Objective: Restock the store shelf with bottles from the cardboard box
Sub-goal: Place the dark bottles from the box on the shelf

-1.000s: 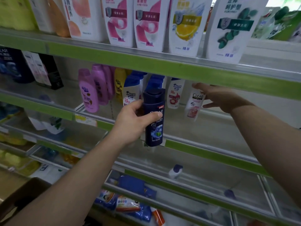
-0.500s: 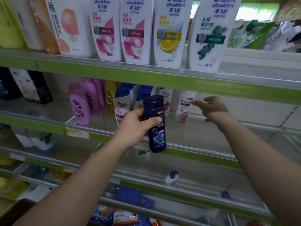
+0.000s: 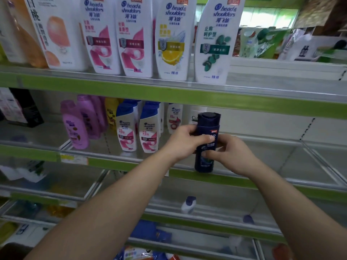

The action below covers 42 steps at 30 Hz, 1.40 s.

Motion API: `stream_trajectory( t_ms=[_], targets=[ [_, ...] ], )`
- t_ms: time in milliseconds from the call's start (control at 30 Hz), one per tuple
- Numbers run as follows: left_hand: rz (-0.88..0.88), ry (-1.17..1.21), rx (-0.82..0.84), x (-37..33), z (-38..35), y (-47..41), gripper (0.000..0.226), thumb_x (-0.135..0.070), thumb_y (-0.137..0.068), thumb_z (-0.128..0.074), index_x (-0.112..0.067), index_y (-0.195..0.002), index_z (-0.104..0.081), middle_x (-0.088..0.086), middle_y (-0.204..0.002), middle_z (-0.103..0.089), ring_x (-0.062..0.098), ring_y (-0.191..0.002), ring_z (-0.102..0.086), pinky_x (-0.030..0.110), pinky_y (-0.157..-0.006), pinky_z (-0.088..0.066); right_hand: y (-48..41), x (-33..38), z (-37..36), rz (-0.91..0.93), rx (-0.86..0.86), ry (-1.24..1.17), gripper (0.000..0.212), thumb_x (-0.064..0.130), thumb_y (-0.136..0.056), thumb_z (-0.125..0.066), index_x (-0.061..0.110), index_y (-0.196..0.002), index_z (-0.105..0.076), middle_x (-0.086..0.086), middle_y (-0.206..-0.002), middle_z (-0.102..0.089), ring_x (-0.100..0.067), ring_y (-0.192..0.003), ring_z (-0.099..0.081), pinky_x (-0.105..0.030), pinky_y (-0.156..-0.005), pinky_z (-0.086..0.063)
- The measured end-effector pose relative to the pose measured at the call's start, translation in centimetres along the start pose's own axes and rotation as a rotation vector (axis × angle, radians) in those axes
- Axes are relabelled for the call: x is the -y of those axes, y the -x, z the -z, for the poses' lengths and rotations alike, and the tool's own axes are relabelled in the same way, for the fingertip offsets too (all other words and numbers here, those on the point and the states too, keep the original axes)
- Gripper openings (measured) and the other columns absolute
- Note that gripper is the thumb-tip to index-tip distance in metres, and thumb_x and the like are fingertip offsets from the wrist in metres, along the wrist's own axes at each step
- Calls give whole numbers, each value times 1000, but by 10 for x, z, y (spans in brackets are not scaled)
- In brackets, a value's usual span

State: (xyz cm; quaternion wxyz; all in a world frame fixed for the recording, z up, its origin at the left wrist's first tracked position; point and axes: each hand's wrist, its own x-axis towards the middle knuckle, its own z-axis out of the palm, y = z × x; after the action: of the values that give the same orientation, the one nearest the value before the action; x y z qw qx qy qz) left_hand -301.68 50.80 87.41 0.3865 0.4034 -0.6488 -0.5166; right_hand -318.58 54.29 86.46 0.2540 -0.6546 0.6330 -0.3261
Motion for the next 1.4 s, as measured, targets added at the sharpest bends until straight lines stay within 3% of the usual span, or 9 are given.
stream_trajectory(
  t_ms=[133, 267, 467, 600, 767, 933, 1133, 1267, 1400],
  targets=[
    [24, -27, -26, 0, -17, -12, 43, -21, -84, -78, -11, -124, -66, 5, -113, -74, 16, -102, -70, 40, -97, -55, -9, -14, 17, -6, -4, 15, 31, 22, -78, -82, 26, -106, -69, 6, -98, -74, -6, -77, -64, -28, -69, -47],
    [9, -185, -133, 5, -15, -2, 50, -23, -86, -76, -16, -133, -62, -3, -123, -67, 9, -110, -62, 23, -94, -43, -29, -29, 34, -83, -66, -61, 28, 22, -81, -81, 20, -105, -68, 4, -95, -73, -4, -70, -62, -20, -58, -42],
    [74, -199, -193, 37, 18, 57, 21, -25, -87, -73, -31, -107, -71, -13, -103, -72, 3, -99, -66, 25, -92, -52, -79, -45, 49, -130, -113, -97, 26, 10, -88, -74, 9, -112, -66, -5, -94, -69, -8, -64, -56, -11, -42, -40],
    [112, -137, -364, 49, 45, 97, 14, -12, -87, -73, -23, -95, -75, -4, -93, -76, 4, -89, -69, 14, -77, -52, -106, -52, 48, -139, -121, -107, 25, 14, -86, -76, 12, -109, -66, -9, -100, -70, -11, -66, -58, -22, -52, -39],
    [138, -132, -542, 56, 65, 122, 12, -5, -86, -72, -15, -90, -77, 4, -88, -75, 3, -77, -66, 12, -71, -51, -125, -54, 38, -122, -88, -100, 17, 14, -86, -75, 14, -100, -66, -13, -98, -72, -17, -65, -60, -25, -51, -41],
    [172, -110, -602, 57, 61, 134, 13, -11, -87, -73, -22, -90, -77, 0, -90, -76, 14, -86, -70, 29, -81, -55, -136, -63, 39, -137, -84, -99, 18, 18, -87, -74, 15, -102, -65, -14, -99, -72, -29, -76, -64, -28, -53, -45],
    [204, -101, -675, 59, 39, 147, 11, -9, -85, -73, -19, -88, -78, 1, -84, -74, 12, -80, -67, 30, -79, -54, -143, -68, 41, -142, -64, -124, 17, 20, -89, -73, 15, -103, -65, -16, -102, -72, -30, -77, -64, -29, -54, -47],
    [255, -119, -710, 67, 34, 161, 11, -7, -87, -72, -14, -92, -77, 11, -87, -72, 26, -83, -68, 46, -85, -55, -143, -69, 40, -142, -48, -164, 16, 20, -89, -72, 16, -102, -65, -17, -105, -72, -35, -84, -68, -32, -59, -48],
    [280, -127, -775, 68, 41, 175, 10, -6, -89, -70, -13, -95, -75, 10, -85, -71, 27, -82, -67, 36, -76, -55, -135, -68, 41, -171, -24, -173, 21, 25, -84, -77, 16, -100, -67, -19, -102, -74, -37, -85, -71, -34, -63, -49]
  ],
)
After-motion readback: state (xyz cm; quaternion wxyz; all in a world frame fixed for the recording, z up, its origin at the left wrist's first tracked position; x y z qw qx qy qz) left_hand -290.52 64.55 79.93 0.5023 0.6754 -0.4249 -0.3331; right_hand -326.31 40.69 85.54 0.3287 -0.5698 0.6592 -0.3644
